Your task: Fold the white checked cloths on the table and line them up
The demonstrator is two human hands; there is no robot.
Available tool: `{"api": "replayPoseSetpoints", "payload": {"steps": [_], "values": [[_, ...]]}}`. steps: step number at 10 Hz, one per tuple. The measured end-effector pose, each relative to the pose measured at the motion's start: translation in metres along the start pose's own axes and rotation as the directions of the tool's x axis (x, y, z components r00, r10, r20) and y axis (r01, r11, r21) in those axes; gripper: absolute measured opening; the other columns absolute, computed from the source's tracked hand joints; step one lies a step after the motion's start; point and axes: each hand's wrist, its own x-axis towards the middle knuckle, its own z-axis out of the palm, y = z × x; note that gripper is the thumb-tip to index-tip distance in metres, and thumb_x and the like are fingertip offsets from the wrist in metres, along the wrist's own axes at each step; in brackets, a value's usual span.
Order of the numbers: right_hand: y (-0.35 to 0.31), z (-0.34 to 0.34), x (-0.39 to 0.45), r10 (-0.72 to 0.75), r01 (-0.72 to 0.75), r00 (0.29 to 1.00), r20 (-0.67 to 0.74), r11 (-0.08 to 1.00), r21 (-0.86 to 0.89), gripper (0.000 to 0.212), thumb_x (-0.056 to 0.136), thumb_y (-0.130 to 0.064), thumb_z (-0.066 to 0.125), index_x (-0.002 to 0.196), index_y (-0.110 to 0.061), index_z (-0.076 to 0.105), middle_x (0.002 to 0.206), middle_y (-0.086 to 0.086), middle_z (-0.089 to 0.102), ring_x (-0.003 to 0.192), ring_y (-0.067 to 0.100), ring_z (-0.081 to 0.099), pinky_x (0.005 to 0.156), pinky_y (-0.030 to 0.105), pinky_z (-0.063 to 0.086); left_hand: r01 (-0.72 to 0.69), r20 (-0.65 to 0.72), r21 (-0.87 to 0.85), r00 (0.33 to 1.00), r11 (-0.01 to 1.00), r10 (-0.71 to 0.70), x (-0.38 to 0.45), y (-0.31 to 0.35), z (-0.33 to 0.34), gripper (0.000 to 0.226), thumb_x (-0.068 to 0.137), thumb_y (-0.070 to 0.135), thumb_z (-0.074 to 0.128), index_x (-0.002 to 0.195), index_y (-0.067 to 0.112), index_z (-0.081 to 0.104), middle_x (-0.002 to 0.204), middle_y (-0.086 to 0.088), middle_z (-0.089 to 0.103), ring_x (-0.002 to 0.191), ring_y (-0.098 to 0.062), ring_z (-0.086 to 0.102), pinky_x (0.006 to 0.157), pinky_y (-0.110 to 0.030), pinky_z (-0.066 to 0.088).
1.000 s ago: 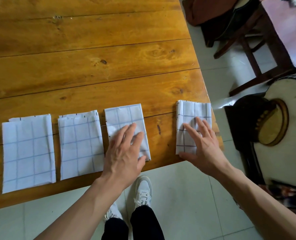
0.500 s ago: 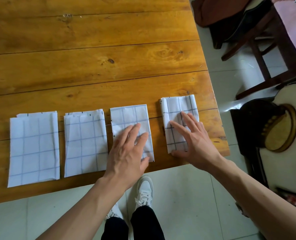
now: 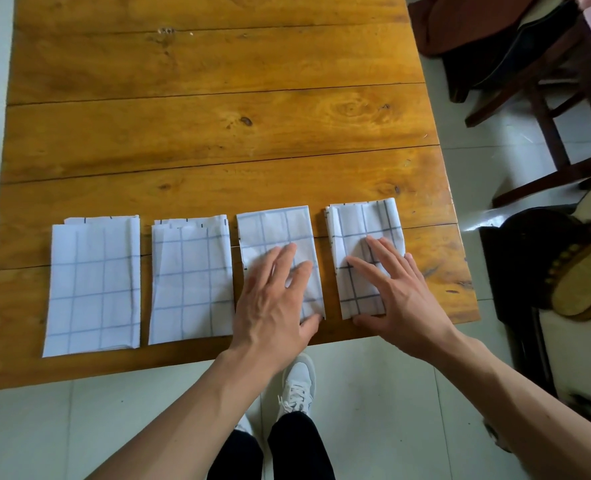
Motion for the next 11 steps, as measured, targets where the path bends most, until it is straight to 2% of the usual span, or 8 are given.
{"api": "replayPoseSetpoints", "payload": {"steps": [2,4,6,9,11], "values": [[-0.002,0.001,0.005,-0.005,0.006,1.000,-0.017,1.000,0.012,0.094,0.076,-0.047,0.079,0.153,-0.034,0.027,0.166,0.001,0.008,0.153,0.021,-0.004,0.122,0.050,0.005,-0.017,-0.003,-0.015,1.000,1.000,0.017,0.000,-0.005,0.001,0.078,0.074,0.049,0.079,0.141,0.021,0.051,0.157,-0.011,0.038,0.146,-0.031,0.031,0.116,-0.048,0.036],[-0.004,0.002,0.006,0.003,-0.003,1.000,-0.009,1.000,0.007,0.093,0.077,-0.048,0.079,0.153,-0.035,0.027,0.166,0.001,0.006,0.153,0.021,-0.005,0.123,0.053,0.007,-0.042,0.010,-0.026,0.999,0.999,0.043,-0.001,-0.010,0.001,0.080,0.076,0.052,0.077,0.145,0.024,0.046,0.162,-0.006,0.031,0.150,-0.027,0.024,0.121,-0.042,0.028],[-0.005,0.000,0.006,-0.008,0.008,1.000,0.003,1.000,0.000,0.092,0.077,-0.048,0.078,0.153,-0.036,0.028,0.166,0.000,0.006,0.153,0.020,-0.005,0.123,0.049,0.005,-0.055,-0.008,-0.042,0.998,0.998,0.055,0.000,-0.012,0.003,0.079,0.073,0.050,0.079,0.142,0.024,0.048,0.160,-0.006,0.035,0.148,-0.027,0.028,0.119,-0.043,0.031],[-0.008,0.002,0.005,0.000,0.000,1.000,-0.001,1.000,-0.029,0.091,0.077,-0.051,0.077,0.152,-0.037,0.027,0.166,0.000,0.007,0.153,0.021,-0.001,0.120,0.044,0.003,-0.065,-0.005,-0.054,0.998,0.996,0.065,0.001,-0.012,0.003,0.079,0.074,0.049,0.077,0.142,0.024,0.049,0.160,-0.006,0.034,0.148,-0.026,0.026,0.119,-0.041,0.027],[-0.011,-0.010,0.003,0.041,-0.040,0.998,0.053,0.999,-0.023,0.092,0.082,-0.063,0.066,0.155,-0.040,0.014,0.166,-0.002,0.001,0.153,0.021,0.000,0.123,0.046,0.003,-0.065,-0.023,-0.187,0.998,0.980,0.062,-0.001,-0.013,-0.011,0.064,0.086,0.044,0.068,0.144,0.022,0.051,0.159,-0.005,0.037,0.147,-0.021,0.030,0.120,-0.035,0.025]]}}
